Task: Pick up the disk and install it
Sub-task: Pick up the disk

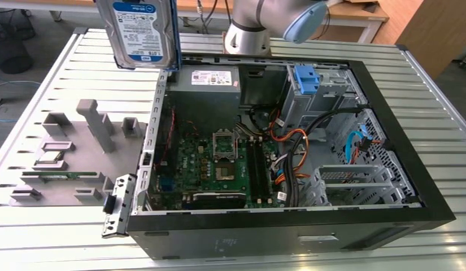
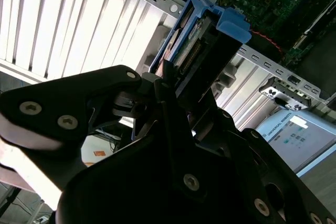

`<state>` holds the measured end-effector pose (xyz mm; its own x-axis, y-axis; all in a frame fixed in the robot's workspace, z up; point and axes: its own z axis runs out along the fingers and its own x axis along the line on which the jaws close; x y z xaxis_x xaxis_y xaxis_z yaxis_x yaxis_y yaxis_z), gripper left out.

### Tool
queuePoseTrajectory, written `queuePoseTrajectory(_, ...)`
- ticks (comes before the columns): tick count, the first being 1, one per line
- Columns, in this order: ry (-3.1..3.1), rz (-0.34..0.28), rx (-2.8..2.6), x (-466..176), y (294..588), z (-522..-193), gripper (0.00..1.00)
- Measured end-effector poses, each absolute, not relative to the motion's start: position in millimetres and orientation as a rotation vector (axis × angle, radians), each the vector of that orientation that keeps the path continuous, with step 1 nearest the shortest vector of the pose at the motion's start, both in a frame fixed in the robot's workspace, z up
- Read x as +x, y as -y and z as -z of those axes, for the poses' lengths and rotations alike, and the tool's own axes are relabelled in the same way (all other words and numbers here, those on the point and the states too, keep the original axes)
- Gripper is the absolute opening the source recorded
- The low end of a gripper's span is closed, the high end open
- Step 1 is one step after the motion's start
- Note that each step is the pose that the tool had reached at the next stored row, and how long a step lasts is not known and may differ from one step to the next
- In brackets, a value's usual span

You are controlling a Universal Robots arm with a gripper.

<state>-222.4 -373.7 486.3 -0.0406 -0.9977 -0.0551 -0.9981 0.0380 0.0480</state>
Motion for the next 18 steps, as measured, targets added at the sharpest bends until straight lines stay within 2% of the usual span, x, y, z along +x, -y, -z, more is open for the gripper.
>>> queuePoseTrajectory(18, -2.259, -0.114, -2.171, -196.4, 373.7, -486.3, 0.35)
